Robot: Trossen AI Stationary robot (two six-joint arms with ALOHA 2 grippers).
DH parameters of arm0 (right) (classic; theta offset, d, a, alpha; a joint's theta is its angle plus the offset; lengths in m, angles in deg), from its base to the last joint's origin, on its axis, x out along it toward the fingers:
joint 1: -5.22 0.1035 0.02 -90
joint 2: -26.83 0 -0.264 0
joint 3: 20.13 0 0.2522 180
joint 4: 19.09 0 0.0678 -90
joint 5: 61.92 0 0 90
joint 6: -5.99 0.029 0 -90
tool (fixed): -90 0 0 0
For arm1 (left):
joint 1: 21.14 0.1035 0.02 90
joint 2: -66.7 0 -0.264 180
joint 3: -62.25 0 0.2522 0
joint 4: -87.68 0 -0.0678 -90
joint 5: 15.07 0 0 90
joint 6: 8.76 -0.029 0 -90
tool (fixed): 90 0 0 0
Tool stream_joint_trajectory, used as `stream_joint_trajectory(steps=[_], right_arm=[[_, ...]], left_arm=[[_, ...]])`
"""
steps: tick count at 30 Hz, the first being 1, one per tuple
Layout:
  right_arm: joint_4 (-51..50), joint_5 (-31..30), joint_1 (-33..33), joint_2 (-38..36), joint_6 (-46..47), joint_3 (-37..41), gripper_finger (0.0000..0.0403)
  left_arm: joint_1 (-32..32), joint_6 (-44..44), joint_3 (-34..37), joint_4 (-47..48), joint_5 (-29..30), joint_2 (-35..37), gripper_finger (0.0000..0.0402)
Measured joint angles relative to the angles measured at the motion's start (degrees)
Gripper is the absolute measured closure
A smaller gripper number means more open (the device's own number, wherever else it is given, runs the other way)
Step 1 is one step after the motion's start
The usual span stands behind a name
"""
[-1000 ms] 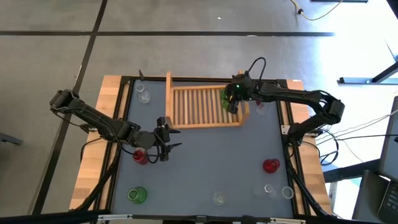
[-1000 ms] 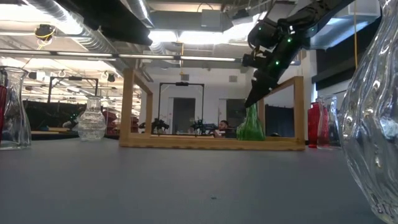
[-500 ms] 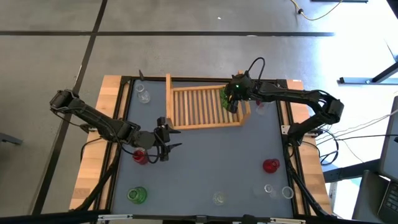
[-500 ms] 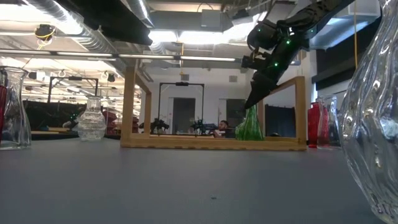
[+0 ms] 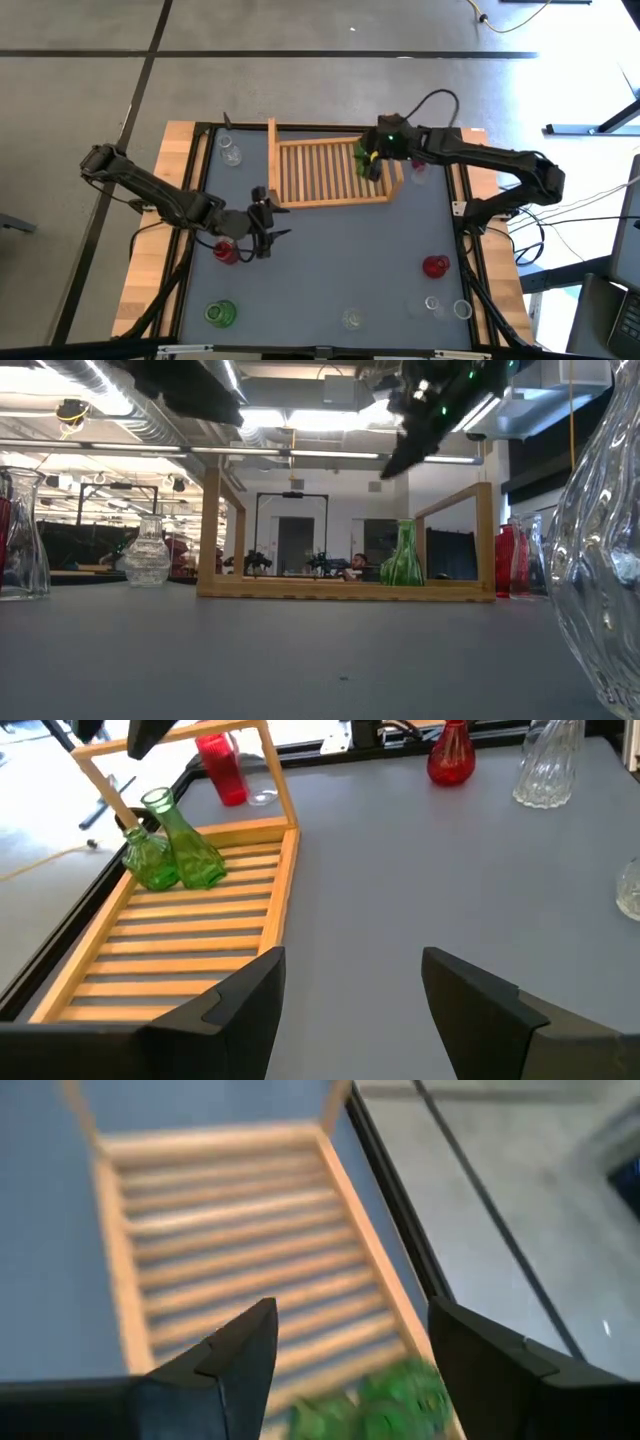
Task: Sort vases onto shelf
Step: Put the green vase on the shelf aligned with the other green vase
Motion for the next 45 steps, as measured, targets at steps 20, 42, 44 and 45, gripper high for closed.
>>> stream_joint_trajectory(steps=[20,42,44,45], right_arm=[[20.5,4.3,23.9,-0.6,-4.6,6.5,0.0159],[23.5,4.0,35.5,-0.7,-0.8,6.5,0.0159],[23.7,3.9,36.2,-0.7,0.3,6.5,0.0159],[23.7,3.9,36.5,-0.7,1.1,6.5,0.0159]], left_arm=[[-10.7,18.4,-15.8,27.4,-16.0,-0.4,0.0172],[-22.6,30.8,-33.6,35.9,-10.6,-19.8,0.0172],[-22.5,28.5,-33.9,33.0,-10.3,-20.7,0.0172],[-22.3,28.0,-33.9,31.6,-10.2,-21.2,0.0172]])
